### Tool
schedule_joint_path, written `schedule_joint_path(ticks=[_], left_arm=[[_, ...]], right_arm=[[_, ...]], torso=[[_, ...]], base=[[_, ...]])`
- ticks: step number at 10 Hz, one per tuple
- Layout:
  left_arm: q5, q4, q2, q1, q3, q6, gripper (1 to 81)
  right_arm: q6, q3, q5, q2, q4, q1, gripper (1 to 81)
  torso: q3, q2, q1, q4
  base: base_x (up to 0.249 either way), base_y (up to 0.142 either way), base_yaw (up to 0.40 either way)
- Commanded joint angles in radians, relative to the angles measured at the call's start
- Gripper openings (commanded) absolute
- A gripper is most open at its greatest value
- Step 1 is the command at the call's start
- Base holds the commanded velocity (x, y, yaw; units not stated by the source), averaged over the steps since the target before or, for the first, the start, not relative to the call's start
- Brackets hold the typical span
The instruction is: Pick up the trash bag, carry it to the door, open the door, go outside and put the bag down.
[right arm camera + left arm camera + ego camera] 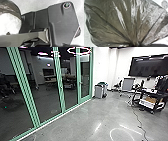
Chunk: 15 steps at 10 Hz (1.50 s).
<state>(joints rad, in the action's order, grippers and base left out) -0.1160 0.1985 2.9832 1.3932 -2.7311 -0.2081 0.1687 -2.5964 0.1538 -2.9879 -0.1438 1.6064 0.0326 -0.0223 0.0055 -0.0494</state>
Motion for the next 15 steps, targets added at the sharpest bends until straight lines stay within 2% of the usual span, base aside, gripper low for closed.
schedule_joint_path(ticks=[1, 15], left_arm=[[-0.059, -0.005, -0.009, -0.065, -0.003, -0.004, 1.0], [-0.059, -0.005, -0.007, -0.065, -0.006, -0.004, 1.0]], right_arm=[[-0.002, 0.007, -0.050, -0.001, -0.014, -0.039, 81.1], [-0.002, 0.004, -0.048, -0.004, -0.013, -0.039, 81.1]], torso=[[0.000, 0.000, 0.000, 0.000], [0.000, 0.000, 0.000, 0.000]], base=[[0.156, 0.000, 0.000], [0.167, 0.000, 0.000]])
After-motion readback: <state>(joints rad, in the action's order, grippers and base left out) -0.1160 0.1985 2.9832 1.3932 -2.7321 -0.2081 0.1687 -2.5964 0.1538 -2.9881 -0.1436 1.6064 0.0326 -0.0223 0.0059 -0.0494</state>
